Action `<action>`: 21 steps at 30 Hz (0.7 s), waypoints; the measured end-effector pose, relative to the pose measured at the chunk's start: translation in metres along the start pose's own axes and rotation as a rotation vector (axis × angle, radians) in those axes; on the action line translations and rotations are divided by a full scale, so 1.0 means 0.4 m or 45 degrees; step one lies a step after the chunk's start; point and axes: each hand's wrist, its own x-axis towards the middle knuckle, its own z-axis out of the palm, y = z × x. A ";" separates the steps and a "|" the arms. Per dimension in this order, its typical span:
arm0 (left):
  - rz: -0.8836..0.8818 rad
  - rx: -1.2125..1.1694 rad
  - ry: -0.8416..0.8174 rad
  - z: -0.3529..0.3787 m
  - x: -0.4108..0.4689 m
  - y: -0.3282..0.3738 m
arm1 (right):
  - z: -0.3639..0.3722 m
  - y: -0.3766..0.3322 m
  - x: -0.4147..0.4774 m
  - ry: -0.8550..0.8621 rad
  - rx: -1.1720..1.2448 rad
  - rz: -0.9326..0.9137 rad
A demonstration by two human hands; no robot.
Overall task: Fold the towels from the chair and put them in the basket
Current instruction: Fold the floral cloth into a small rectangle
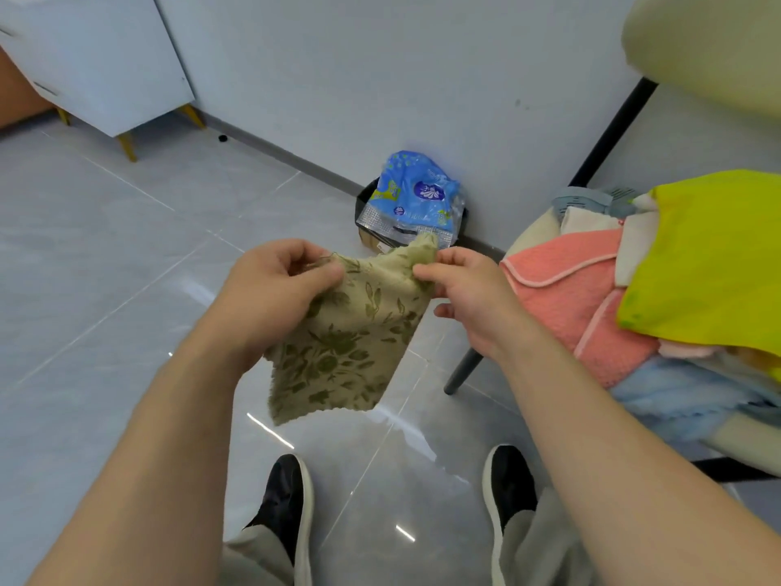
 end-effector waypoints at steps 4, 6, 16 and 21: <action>0.105 0.183 -0.149 0.021 -0.005 0.009 | -0.010 0.017 -0.001 0.017 -0.373 -0.127; 0.167 0.336 -0.117 0.035 0.001 0.003 | -0.017 0.034 -0.004 -0.020 -0.546 -0.188; 0.561 0.662 0.028 0.051 0.018 -0.024 | -0.031 0.070 -0.020 -0.306 -0.875 -0.424; 0.399 0.843 0.107 0.031 0.027 -0.040 | -0.044 0.072 -0.018 0.036 -0.844 -0.562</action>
